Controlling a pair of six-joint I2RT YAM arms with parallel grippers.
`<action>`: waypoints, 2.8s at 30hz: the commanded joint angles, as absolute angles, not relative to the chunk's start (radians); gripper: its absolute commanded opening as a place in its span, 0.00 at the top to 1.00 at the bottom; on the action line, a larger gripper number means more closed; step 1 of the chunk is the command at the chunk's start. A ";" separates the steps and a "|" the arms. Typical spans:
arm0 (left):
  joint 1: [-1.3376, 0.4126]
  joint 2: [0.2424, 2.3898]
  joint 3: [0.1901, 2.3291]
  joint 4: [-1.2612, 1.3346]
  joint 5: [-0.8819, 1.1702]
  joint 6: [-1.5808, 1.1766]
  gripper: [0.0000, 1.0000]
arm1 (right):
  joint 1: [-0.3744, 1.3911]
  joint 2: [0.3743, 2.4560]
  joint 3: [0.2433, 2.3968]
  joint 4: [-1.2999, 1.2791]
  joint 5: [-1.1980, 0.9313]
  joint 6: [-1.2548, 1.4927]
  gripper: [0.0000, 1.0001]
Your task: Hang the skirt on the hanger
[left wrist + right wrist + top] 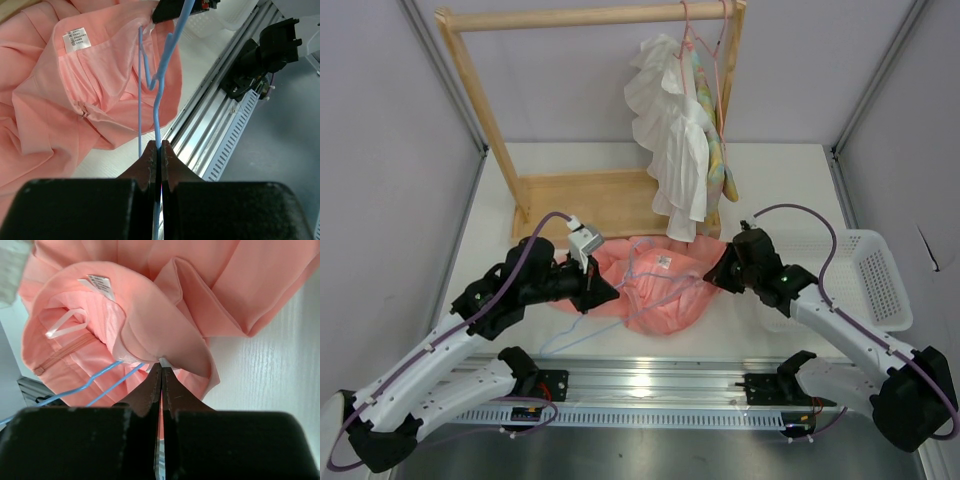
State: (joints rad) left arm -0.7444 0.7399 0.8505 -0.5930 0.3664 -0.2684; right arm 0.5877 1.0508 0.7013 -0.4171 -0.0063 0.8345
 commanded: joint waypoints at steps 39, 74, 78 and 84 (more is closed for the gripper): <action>-0.779 0.733 0.825 -0.457 0.339 -0.290 1.00 | 0.492 0.989 0.744 -0.344 -0.167 0.845 1.00; -0.779 0.660 0.735 -0.302 0.365 -0.278 1.00 | 0.460 1.045 0.772 -0.359 -0.213 0.815 1.00; -0.779 0.652 0.723 -0.261 0.374 -0.278 1.00 | 0.453 1.054 0.790 -0.367 -0.225 0.807 1.00; -0.779 0.624 0.663 -0.148 0.362 -0.281 1.00 | 0.437 1.086 0.831 -0.399 -0.256 0.779 1.00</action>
